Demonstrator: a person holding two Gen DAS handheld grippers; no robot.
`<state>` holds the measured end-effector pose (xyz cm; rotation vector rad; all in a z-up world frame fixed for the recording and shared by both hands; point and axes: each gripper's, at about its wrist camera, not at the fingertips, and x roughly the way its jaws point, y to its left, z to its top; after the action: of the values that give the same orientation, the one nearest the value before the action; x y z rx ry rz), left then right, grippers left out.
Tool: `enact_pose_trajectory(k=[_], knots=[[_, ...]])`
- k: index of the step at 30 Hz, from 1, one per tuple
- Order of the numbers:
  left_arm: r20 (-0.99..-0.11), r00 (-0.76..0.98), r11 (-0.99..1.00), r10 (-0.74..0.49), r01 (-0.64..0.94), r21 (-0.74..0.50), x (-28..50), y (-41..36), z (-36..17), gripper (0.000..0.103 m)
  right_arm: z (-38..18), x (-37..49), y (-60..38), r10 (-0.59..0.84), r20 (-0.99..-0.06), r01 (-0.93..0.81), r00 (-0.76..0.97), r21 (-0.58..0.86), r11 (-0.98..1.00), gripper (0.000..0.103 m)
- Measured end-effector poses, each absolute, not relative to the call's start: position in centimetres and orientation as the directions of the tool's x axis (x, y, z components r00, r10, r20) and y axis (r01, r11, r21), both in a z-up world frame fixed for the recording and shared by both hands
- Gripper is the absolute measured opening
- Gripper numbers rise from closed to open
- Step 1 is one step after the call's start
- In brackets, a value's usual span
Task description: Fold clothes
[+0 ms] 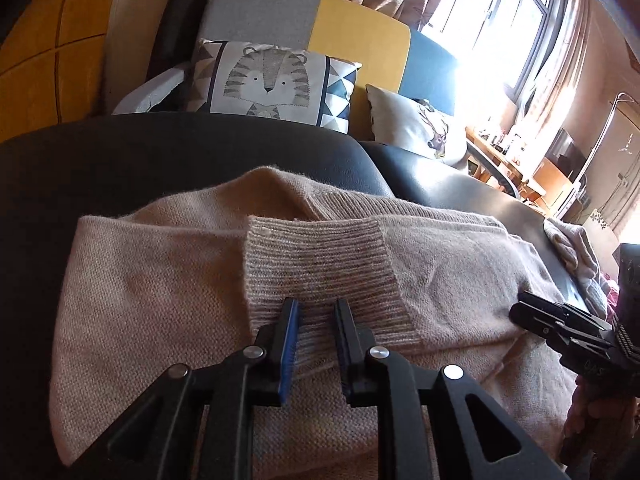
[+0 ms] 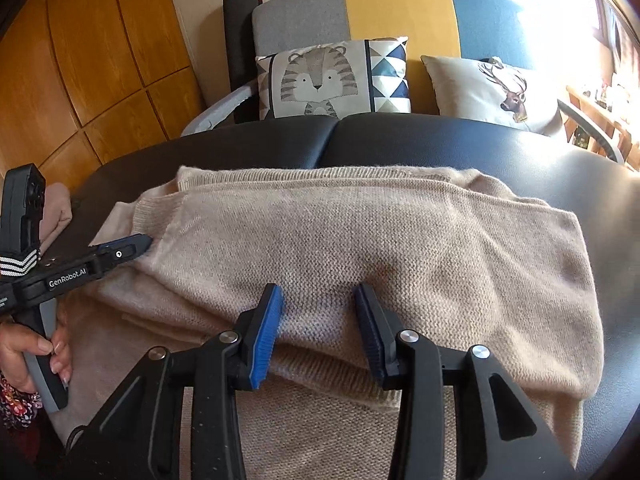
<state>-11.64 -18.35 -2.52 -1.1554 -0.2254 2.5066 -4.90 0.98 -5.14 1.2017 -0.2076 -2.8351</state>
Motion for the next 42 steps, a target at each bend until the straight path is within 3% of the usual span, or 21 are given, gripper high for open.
enact_pose_trajectory(k=[7,14,20,23,26,30,34,38,42], knots=[[-0.682,-0.586,-0.899,0.437,-0.262,-0.351,-14.2,-19.1,-3.0,0.018,-5.3,-7.1,2.2,-0.12,-0.707,-0.017,-0.697,0.183,-0.983,0.043],[-0.702,-0.602,-0.924,0.38,-0.279,-0.261,-16.4,-17.7,-2.9,0.018,-5.3,-9.7,2.6,-0.088,-0.716,-0.032,-0.693,0.152,-0.988,0.043],[-0.7,-0.634,-0.944,0.327,-0.259,-0.206,-15.6,-17.3,-1.2,0.018,-2.6,-6.9,2.8,-0.108,-0.709,-0.029,-0.697,0.179,-0.984,0.043],[-0.647,-0.638,-0.908,0.418,-0.312,-0.279,-12.0,-16.8,0.4,0.017,-1.7,-5.1,2.4,-0.115,-0.717,-0.017,-0.687,0.174,-0.985,0.043],[-0.651,-0.6,-0.883,0.464,-0.366,-0.293,-8.4,-15.7,0.1,0.017,-3.0,-3.0,0.7,-0.091,-0.76,0.019,-0.644,0.103,-0.995,0.043],[-0.718,-0.536,-0.886,0.444,-0.381,-0.264,-6.1,-14.8,-2.2,0.017,-5.0,-1.3,0.7,-0.05,-0.79,0.005,-0.611,0.059,-0.998,0.043],[-0.729,-0.538,-0.901,0.424,-0.335,-0.276,-6.2,-16.9,-2.6,0.017,-5.4,0.3,3.1,0.027,-0.795,-0.072,-0.607,0.021,-0.997,0.043],[-0.707,-0.527,-0.878,0.471,-0.352,-0.323,-5.8,-19.5,-3.1,0.017,-5.6,1.9,6.6,-0.015,-0.777,-0.149,-0.63,0.14,-0.979,0.043],[-0.677,-0.509,-0.846,0.532,-0.352,-0.4,-6.1,-20.8,-3.7,0.017,-5.5,2.9,6.8,-0.017,-0.734,-0.143,-0.679,0.155,-0.978,0.043]])
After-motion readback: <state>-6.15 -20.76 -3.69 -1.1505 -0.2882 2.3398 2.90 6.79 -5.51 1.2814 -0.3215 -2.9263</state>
